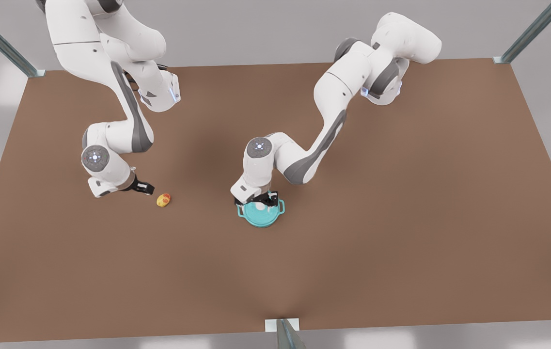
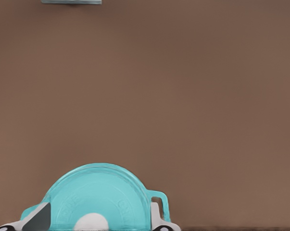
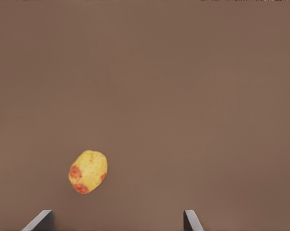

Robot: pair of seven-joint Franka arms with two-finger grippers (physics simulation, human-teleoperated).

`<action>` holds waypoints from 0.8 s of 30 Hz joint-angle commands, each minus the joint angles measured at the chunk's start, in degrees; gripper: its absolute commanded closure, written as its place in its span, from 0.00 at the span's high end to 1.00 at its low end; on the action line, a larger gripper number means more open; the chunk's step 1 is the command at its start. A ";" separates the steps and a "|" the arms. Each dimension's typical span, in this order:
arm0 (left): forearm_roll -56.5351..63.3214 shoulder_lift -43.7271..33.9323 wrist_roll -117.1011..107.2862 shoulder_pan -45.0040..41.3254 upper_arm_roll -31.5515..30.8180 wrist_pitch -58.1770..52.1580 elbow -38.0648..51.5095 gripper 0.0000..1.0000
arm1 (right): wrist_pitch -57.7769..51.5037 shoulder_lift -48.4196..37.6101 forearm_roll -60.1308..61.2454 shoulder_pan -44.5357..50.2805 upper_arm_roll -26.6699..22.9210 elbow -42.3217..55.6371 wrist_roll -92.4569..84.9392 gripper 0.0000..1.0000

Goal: Open the pot lid and put the potato into the pot

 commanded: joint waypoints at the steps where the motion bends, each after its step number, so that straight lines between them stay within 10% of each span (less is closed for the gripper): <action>1: 2.38 -0.17 -9.79 -0.47 -0.52 -5.19 -0.11 1.00 | 11.38 1.41 -1.60 -0.02 -0.01 -0.22 24.42 1.00; 15: 2.21 3.61 -9.26 -0.30 -0.52 -0.62 -1.60 1.00 | 13.23 7.03 2.79 1.47 -0.19 1.36 23.98 1.00; 20: 2.21 3.35 -9.62 -0.30 -0.52 -0.80 -1.51 0.49 | 15.87 10.90 2.79 1.47 -0.28 0.04 23.37 1.00; 24: 2.12 2.56 -9.18 0.14 -0.26 -1.68 -1.43 0.45 | 15.87 12.22 2.79 1.73 -0.28 -0.22 23.63 1.00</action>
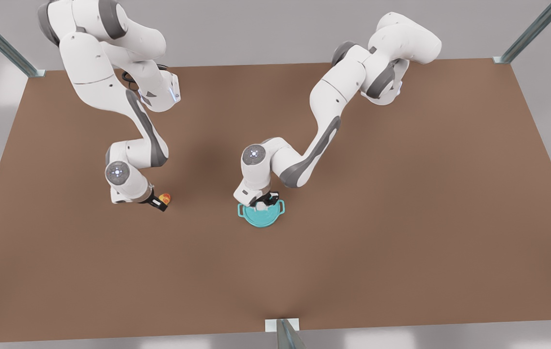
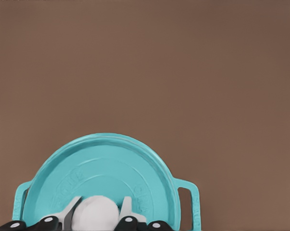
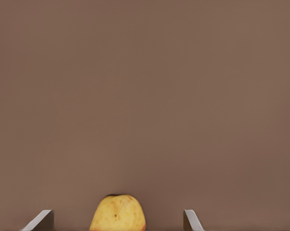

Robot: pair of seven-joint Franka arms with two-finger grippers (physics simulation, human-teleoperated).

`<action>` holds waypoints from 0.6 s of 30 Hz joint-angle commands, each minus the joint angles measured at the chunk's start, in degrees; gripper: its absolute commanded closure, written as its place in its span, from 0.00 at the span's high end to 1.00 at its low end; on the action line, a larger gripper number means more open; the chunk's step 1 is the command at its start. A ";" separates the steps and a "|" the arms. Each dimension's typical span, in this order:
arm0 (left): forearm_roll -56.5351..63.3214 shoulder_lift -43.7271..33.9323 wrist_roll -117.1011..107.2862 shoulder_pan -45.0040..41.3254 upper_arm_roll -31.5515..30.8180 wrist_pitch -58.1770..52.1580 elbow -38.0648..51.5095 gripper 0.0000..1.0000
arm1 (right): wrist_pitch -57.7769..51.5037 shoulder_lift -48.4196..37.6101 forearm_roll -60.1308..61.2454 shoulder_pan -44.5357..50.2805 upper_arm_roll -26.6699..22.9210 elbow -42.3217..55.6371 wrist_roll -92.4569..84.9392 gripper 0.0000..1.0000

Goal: Open the pot lid and put the potato into the pot

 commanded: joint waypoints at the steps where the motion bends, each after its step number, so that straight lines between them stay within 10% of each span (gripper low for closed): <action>1: -0.29 -0.39 -1.89 0.56 -0.01 -0.40 0.16 0.45 | 1.20 0.52 0.08 0.33 0.00 -0.02 5.40 1.00; 11: -4.34 2.86 21.84 23.15 0.78 8.65 0.77 0.46 | 2.43 3.42 0.08 1.48 0.26 -0.45 5.75 1.00; 12: -4.34 2.86 21.93 23.15 0.61 8.65 0.77 0.51 | 2.43 3.42 0.08 1.48 0.27 -0.45 5.75 1.00; 13: -4.34 2.77 24.56 23.15 0.78 8.47 0.77 1.00 | 2.52 3.42 0.08 1.48 0.26 -0.81 5.75 1.00; 18: -6.09 -5.65 51.00 30.61 -0.36 -15.24 0.77 1.00 | 2.43 3.33 0.08 1.48 0.27 -1.25 5.75 0.96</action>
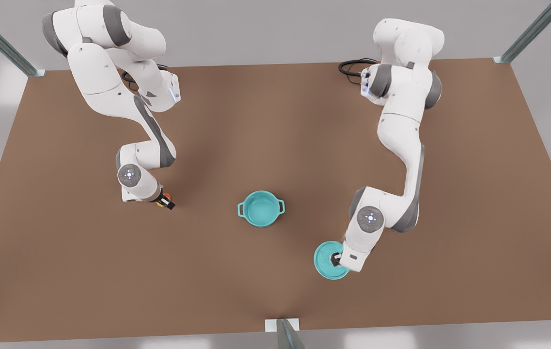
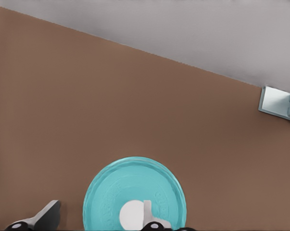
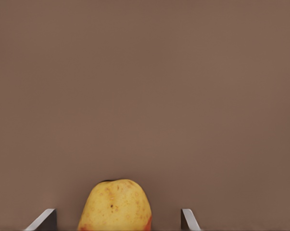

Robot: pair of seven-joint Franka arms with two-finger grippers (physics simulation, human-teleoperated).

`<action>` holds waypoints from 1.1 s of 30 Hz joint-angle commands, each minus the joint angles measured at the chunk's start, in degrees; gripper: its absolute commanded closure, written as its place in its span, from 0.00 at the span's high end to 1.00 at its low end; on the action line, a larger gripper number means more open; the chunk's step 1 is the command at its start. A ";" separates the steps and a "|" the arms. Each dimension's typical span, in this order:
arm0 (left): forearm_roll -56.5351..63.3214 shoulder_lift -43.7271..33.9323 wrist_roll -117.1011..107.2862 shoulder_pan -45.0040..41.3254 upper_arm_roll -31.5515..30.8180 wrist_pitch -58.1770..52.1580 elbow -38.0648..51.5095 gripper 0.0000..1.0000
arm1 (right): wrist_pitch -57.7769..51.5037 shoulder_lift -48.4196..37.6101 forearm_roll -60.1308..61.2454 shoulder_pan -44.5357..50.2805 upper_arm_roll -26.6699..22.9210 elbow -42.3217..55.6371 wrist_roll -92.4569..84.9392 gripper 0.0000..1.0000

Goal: Open the pot lid and put the potato into the pot

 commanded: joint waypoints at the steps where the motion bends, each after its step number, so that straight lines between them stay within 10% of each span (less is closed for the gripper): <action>1: -5.52 -7.68 43.64 6.72 -0.68 -29.24 0.07 1.00 | 0.17 -0.05 0.06 0.00 0.00 -0.14 1.94 0.96; 2: -7.03 -18.31 44.36 9.27 -0.25 -38.06 -5.61 1.00 | 0.17 -0.05 0.06 0.00 0.00 -0.22 1.94 0.95; 4: -9.84 -47.33 44.36 13.23 0.02 -13.71 -45.28 1.00 | 0.26 0.04 0.06 0.00 0.62 -0.22 2.73 0.94; 22: -9.31 -43.82 44.71 14.46 -0.07 -14.07 -39.48 1.00 | 0.97 0.30 0.15 0.53 0.35 -0.14 1.94 0.88; 28: -9.40 -43.82 44.71 14.46 -0.07 -13.98 -39.57 1.00 | 0.88 0.30 0.15 0.44 0.35 -0.14 1.85 0.55; 33: -8.52 -43.73 44.71 14.46 -0.07 -13.98 -39.48 1.00 | -2.02 -2.68 0.15 0.53 0.27 -0.05 2.03 0.55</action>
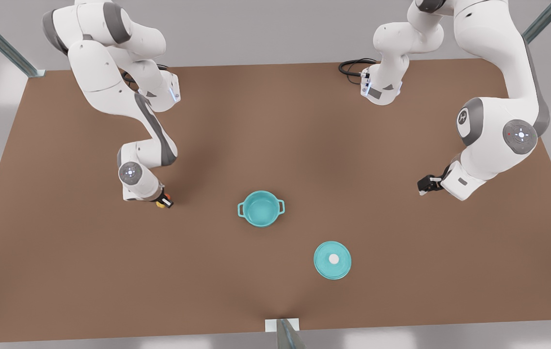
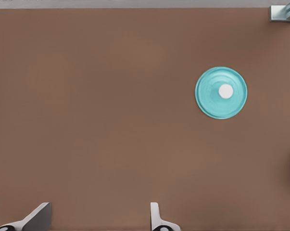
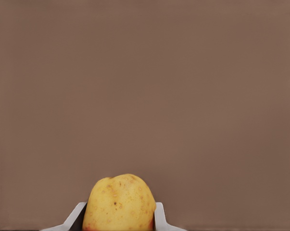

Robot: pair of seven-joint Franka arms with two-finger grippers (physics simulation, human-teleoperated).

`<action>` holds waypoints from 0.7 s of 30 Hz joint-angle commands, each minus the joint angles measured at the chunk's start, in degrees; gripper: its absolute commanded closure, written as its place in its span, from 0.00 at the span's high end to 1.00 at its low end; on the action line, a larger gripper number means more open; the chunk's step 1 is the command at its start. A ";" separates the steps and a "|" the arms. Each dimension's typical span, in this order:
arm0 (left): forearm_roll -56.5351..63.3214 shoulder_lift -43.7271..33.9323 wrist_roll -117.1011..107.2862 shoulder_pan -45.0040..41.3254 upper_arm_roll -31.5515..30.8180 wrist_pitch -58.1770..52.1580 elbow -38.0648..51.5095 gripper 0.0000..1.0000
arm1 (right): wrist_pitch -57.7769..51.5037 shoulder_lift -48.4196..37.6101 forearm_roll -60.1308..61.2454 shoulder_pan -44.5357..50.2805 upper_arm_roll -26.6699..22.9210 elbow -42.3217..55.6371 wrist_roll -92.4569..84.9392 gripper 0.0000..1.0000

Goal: Open the pot lid and put the potato into the pot

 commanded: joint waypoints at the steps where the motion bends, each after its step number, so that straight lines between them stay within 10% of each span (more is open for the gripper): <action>1: 0.57 -0.04 7.17 0.01 -0.01 -0.03 0.04 1.00 | -3.51 -1.94 -0.22 -0.04 -0.04 0.12 0.00 0.55; 21: 0.57 0.40 7.26 0.09 -0.01 -0.12 -0.14 1.00 | -16.86 -5.20 -0.13 2.07 14.73 17.69 29.70 0.55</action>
